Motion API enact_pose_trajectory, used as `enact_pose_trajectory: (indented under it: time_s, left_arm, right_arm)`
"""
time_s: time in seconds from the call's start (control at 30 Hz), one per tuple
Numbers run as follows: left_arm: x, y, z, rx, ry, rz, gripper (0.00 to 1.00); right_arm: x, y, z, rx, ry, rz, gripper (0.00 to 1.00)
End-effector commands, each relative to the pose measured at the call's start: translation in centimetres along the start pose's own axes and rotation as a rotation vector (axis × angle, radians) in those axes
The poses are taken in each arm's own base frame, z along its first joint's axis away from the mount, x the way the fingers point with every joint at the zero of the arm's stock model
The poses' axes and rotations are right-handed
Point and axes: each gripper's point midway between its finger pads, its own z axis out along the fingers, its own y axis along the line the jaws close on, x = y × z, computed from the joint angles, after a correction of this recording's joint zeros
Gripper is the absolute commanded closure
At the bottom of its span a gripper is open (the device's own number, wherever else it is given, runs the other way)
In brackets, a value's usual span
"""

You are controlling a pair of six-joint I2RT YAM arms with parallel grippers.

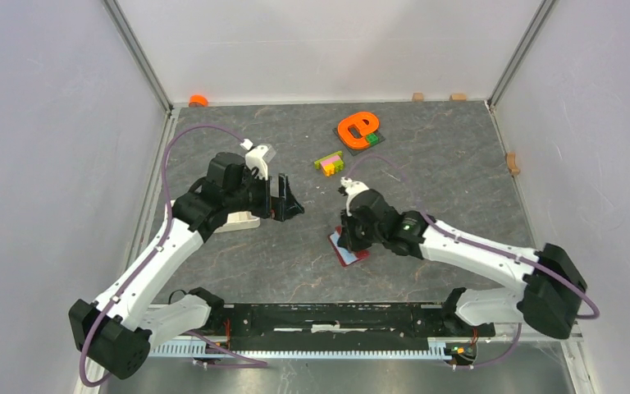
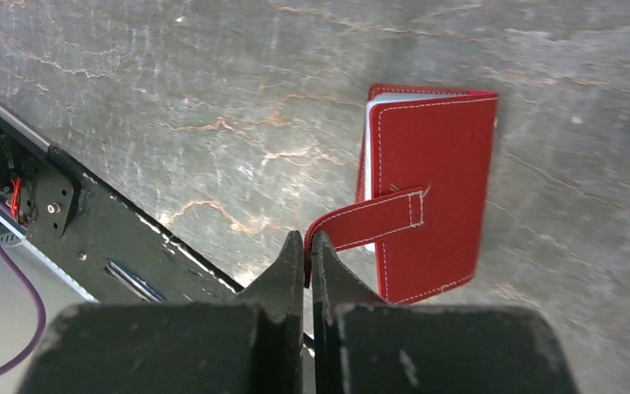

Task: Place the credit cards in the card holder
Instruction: Close the card holder at the center of the board.

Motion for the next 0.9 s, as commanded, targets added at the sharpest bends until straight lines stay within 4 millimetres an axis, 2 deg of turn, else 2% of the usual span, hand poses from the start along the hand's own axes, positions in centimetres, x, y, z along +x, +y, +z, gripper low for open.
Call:
enact_pose_trajectory:
  time_s: [0.0,0.13,0.27,0.33,0.4,0.5,0.63,0.77,0.87]
  left_arm:
    - [-0.3,-0.6,-0.1,0.039,-0.021,0.038,0.0]
    - [-0.2,-0.5,0.0,0.038,-0.019,0.039,0.0]
    - [0.0,-0.1,0.0,0.017,-0.02,0.044,0.0]
    - [0.3,0.2,0.0,0.007,-0.014,0.046,0.0]
    - [0.6,0.6,0.1,-0.007,-0.009,0.049,0.0]
    - [0.7,1.1,0.0,-0.03,-0.015,0.063,0.0]
    - [0.8,1.5,0.1,-0.042,-0.017,0.089,0.0]
    - [1.4,1.7,0.1,-0.063,-0.01,0.078,0.0]
    - [2.5,1.0,0.7,-0.056,0.004,0.052,0.03]
  right_arm:
    - [-2.7,4.7,1.6,-0.048,-0.078,0.0,1.0]
    - [-2.3,7.1,3.9,-0.043,-0.061,-0.035,0.97]
    - [-0.8,8.2,6.7,-0.053,-0.022,-0.038,0.93]
    - [-0.2,8.8,7.5,-0.074,-0.004,-0.042,0.9]
    - [-0.4,9.7,7.5,-0.099,-0.005,-0.06,0.85]
    - [-1.4,10.5,6.5,-0.125,-0.031,-0.093,0.7]
    - [-3.1,10.3,3.6,-0.145,-0.121,-0.114,0.54]
    - [-4.5,8.5,0.5,-0.105,-0.212,-0.13,0.37]
    - [-4.9,6.1,-1.6,-0.062,-0.246,-0.135,0.31]
